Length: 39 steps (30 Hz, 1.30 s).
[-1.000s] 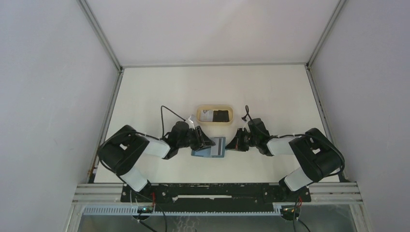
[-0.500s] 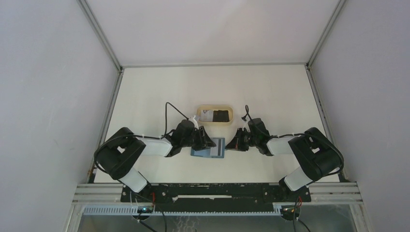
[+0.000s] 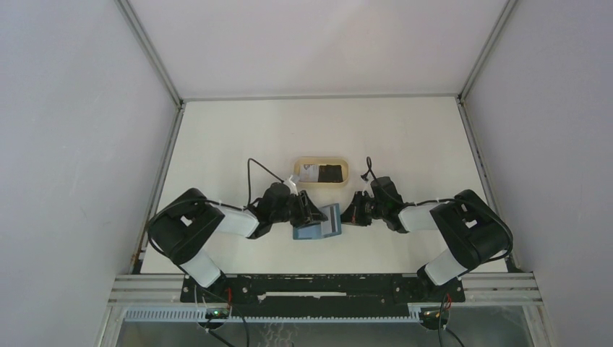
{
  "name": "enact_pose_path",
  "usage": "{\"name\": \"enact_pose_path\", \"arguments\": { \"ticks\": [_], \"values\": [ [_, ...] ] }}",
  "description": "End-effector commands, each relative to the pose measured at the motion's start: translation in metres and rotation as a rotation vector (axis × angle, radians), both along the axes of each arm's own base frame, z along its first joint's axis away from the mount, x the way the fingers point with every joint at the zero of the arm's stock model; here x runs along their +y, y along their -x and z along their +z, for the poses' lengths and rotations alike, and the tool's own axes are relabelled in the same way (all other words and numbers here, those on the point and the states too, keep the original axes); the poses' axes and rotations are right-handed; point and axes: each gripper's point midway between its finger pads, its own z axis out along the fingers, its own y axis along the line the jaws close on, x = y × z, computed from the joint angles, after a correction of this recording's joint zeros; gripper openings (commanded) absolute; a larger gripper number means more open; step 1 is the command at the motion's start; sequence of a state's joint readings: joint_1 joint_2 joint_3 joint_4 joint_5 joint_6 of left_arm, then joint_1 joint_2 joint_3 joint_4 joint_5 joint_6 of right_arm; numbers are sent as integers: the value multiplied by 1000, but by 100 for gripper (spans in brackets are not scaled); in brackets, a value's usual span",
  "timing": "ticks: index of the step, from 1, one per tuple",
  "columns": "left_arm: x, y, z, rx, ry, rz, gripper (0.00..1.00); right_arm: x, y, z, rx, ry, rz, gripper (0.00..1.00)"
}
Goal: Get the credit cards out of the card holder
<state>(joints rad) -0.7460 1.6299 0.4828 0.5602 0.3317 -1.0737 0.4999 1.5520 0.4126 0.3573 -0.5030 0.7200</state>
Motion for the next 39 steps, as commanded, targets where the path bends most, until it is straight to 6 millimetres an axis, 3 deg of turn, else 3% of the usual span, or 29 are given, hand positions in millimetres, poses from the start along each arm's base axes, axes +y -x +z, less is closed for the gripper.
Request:
{"name": "enact_pose_path", "arguments": {
  "ticks": [1,11,16,21,39],
  "values": [
    [-5,5,8,2,64,-10,45,-17,17,-29,53,108,-1,0],
    [5,3,-3,30,87,44,45,-19,18,-25,36,85,-7,1],
    [15,3,-14,29,1,55,44,-24,15,-16,0,61,-35,31],
    [17,2,-19,32,-20,57,44,-23,14,-5,-44,27,-48,40],
    [17,3,-23,40,-18,54,44,-27,11,23,-173,-51,-118,36]
  ]
}}
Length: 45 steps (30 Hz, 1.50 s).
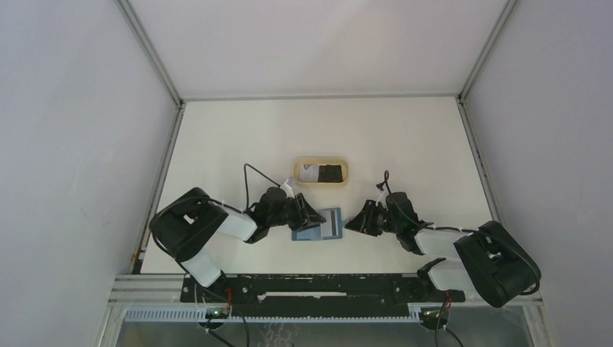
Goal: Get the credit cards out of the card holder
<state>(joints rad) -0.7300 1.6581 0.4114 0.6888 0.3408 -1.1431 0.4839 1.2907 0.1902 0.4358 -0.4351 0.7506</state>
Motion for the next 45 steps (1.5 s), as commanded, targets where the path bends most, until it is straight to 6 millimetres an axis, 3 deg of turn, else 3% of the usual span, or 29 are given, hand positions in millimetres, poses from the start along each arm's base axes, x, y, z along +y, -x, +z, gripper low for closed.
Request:
{"name": "enact_pose_path", "arguments": {
  "ticks": [1,20,25,32,39,41,45],
  "values": [
    [9,0,-16,5,-66,8,44,1,-12,15,-74,-28,-29,37],
    [8,0,-15,4,-60,0,44,23,-15,9,-56,-42,36,39],
    [6,-1,-13,6,-55,-4,44,26,-15,9,-54,-47,49,36],
    [4,0,-15,10,-50,-9,44,36,-16,10,-55,-66,75,22],
    [4,0,-17,18,-46,-10,44,43,-16,5,-32,-94,88,24],
    [4,0,-18,19,-47,-10,44,43,-17,6,-34,-96,89,20],
    [3,0,-18,21,-37,-8,44,43,-17,8,-37,-94,89,0]
  ]
}}
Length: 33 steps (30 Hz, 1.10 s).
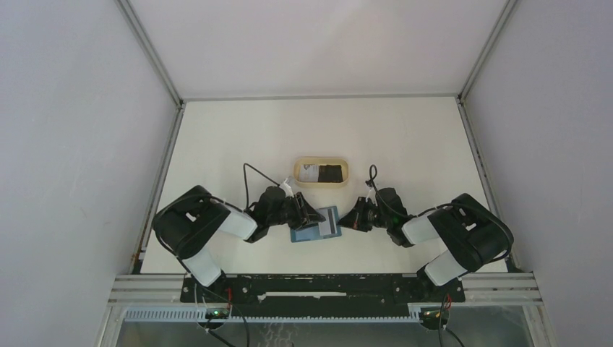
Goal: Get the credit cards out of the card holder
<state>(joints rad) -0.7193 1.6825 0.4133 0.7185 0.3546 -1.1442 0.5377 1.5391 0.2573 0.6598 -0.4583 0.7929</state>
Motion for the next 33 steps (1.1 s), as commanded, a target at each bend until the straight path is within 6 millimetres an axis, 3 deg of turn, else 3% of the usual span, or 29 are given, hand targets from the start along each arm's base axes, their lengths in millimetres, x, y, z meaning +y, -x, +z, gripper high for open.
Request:
{"name": "enact_pose_path", "arguments": {
  "ticks": [1,9,20,33],
  "values": [
    [3,3,-16,20,-44,-6,44,12,-3,15,-38,-44,41,0],
    [5,4,-14,30,-21,15,42,10,-3,15,-43,-37,42,0],
    [-8,-1,12,14,222,64,43,11,-3,17,-48,-44,51,0],
    [-26,-1,18,-1,225,23,43,11,-2,14,-39,-48,56,0]
  ]
}}
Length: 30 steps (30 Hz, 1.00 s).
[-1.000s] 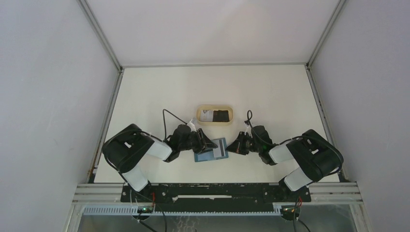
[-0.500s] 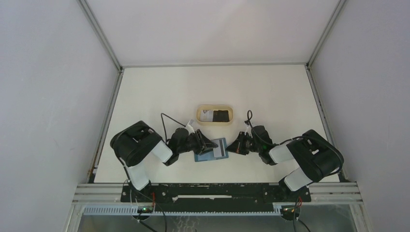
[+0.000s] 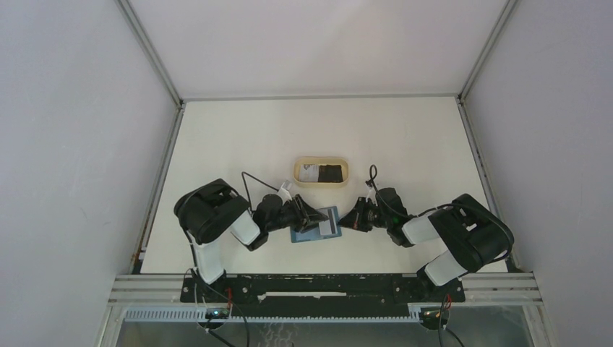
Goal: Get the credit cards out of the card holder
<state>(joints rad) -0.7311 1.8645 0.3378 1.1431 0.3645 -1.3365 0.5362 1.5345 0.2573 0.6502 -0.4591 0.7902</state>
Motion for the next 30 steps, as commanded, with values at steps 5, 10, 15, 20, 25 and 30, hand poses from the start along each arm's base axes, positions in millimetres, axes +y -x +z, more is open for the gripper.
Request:
{"name": "enact_pose_path", "arguments": {
  "ticks": [5,10,15,20,25,30],
  "values": [
    [-18,0,21,-56,51,-56,43,12,-2,13,-37,-49,58,0],
    [-18,5,28,-103,29,-103,42,12,-2,13,-35,-46,59,0],
    [-15,11,34,-173,-31,-163,42,12,-2,12,-34,-46,61,0],
    [-11,12,38,-222,-73,-180,42,12,-1,11,-31,-46,64,0],
    [-6,14,37,-223,-98,-183,42,11,0,11,-29,-43,64,0],
    [-2,17,33,-215,-112,-182,42,11,0,11,-31,-42,65,0]
  ]
}}
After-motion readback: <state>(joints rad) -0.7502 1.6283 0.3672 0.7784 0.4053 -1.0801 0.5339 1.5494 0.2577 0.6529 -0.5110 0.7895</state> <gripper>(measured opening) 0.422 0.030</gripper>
